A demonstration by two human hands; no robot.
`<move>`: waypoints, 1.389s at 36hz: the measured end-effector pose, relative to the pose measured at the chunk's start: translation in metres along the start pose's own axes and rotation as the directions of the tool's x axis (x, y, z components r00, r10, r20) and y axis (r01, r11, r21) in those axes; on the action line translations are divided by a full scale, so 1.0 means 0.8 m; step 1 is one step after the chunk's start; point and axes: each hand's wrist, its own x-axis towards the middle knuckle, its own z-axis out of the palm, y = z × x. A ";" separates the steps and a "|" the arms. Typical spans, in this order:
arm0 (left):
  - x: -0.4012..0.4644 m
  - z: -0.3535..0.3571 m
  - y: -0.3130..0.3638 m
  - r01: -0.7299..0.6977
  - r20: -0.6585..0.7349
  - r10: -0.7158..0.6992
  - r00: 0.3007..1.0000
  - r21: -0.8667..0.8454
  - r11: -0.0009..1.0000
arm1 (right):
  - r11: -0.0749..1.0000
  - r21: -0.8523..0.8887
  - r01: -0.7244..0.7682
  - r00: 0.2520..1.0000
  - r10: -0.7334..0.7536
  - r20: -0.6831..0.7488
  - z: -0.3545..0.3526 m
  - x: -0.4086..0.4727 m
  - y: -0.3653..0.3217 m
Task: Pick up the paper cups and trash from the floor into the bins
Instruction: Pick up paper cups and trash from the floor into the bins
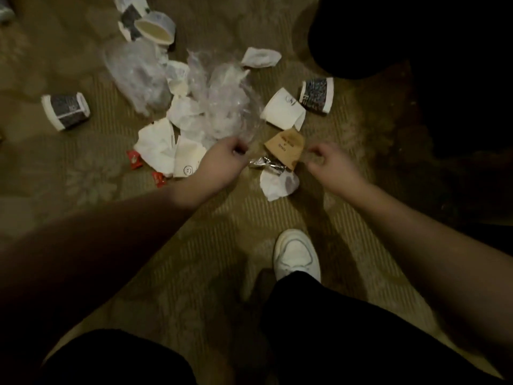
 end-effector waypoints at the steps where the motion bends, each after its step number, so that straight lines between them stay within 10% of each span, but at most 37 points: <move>1: -0.006 0.008 -0.017 0.014 0.011 -0.014 1.000 0.015 1.000 | 1.000 0.002 -0.010 1.000 0.010 0.024 0.014 -0.004 0.006; 12: -0.038 0.067 -0.121 0.204 -0.168 -0.186 0.968 0.099 0.974 | 0.998 -0.027 0.063 0.994 -0.065 -0.085 0.071 0.035 -0.013; 21: -0.001 0.086 -0.127 0.303 -0.267 -0.298 0.916 -0.025 0.953 | 0.964 0.061 -0.257 0.966 0.257 0.016 0.053 0.106 -0.018; 30: 0.005 0.079 -0.145 0.212 -0.315 -0.148 0.937 0.176 0.961 | 0.940 0.065 -0.335 0.942 0.333 0.038 0.054 0.107 -0.005; 50: -0.071 0.104 -0.163 -0.024 0.150 -0.017 0.989 0.265 0.964 | 0.857 0.205 -0.472 0.881 0.465 0.084 0.042 0.017 0.071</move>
